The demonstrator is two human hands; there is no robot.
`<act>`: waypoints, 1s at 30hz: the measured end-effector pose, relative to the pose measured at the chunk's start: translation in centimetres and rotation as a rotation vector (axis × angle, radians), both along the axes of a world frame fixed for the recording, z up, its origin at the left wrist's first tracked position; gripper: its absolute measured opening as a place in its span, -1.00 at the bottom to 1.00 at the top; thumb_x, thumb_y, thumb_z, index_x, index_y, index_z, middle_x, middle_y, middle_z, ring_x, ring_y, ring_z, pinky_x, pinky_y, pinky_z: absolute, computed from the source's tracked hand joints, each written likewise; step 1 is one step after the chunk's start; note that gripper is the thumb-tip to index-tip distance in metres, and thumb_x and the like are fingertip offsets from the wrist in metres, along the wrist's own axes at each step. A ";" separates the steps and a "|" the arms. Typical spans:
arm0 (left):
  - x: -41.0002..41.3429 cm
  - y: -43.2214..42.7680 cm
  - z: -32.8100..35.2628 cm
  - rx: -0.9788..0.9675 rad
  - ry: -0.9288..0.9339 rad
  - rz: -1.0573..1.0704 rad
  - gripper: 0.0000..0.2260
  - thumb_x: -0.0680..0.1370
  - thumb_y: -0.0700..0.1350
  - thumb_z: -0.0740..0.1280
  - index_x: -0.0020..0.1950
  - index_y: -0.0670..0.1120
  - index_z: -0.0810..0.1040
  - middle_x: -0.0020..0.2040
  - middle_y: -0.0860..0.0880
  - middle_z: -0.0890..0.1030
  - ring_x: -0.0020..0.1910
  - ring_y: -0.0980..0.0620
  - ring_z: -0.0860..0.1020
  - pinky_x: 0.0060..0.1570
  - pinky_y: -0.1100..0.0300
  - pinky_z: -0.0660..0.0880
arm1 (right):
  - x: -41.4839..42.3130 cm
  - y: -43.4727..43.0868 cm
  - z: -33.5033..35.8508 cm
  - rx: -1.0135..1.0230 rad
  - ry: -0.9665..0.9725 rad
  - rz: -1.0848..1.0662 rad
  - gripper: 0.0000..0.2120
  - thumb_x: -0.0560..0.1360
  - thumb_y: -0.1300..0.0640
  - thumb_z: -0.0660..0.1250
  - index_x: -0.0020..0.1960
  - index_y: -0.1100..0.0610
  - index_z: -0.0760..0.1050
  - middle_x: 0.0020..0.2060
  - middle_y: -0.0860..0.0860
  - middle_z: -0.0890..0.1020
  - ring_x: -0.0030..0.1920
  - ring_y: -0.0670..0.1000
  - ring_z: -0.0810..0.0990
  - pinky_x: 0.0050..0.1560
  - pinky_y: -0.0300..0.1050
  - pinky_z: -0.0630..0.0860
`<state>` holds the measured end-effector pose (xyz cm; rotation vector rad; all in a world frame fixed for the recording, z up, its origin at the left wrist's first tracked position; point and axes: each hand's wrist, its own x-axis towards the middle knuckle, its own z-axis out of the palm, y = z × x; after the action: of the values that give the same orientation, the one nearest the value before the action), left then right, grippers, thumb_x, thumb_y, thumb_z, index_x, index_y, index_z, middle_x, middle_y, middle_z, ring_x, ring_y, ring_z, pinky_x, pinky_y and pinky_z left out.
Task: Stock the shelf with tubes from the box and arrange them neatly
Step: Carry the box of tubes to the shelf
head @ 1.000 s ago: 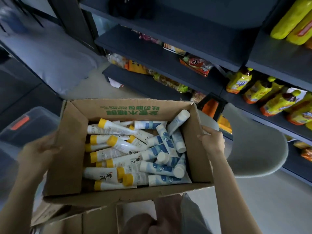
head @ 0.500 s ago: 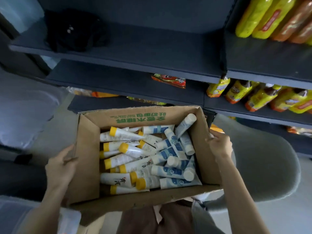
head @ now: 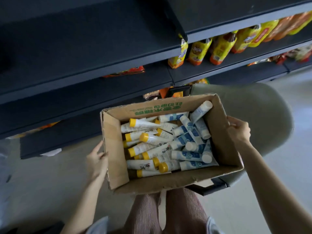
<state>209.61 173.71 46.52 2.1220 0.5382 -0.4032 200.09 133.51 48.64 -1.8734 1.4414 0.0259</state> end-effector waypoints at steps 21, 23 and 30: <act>-1.9 -12.4 -9.9 0.036 0.053 0.118 -0.54 0.52 -0.30 0.34 0.41 -0.16 0.38 0.35 -0.16 0.47 0.26 -0.11 0.50 0.30 0.00 0.41 | 0.2 -12.8 -10.8 0.070 0.050 0.037 -0.61 0.50 0.21 0.28 0.30 -0.02 0.52 0.19 0.04 0.61 0.24 0.13 0.53 0.33 -0.02 0.40; -2.5 -12.7 -10.0 0.045 0.048 0.125 -0.54 0.53 -0.29 0.33 0.42 -0.16 0.36 0.35 -0.18 0.47 0.26 -0.12 0.50 0.30 -0.01 0.41 | -0.1 -12.8 -11.4 0.076 0.049 0.008 -0.60 0.50 0.20 0.27 0.31 -0.04 0.51 0.20 0.04 0.61 0.24 0.14 0.52 0.34 -0.09 0.38; -2.8 -13.7 -9.5 0.098 0.068 0.101 -0.58 0.59 -0.28 0.24 0.45 -0.14 0.33 0.42 -0.13 0.40 0.34 -0.11 0.42 0.33 0.04 0.34 | -0.5 -13.3 -11.9 0.106 0.051 0.069 -0.59 0.51 0.14 0.31 0.35 -0.03 0.47 0.22 0.04 0.59 0.24 0.14 0.52 0.33 -0.05 0.39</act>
<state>206.81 160.01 37.06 2.1704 0.7147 -0.4006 199.55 120.19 36.72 -1.8468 1.3821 0.1807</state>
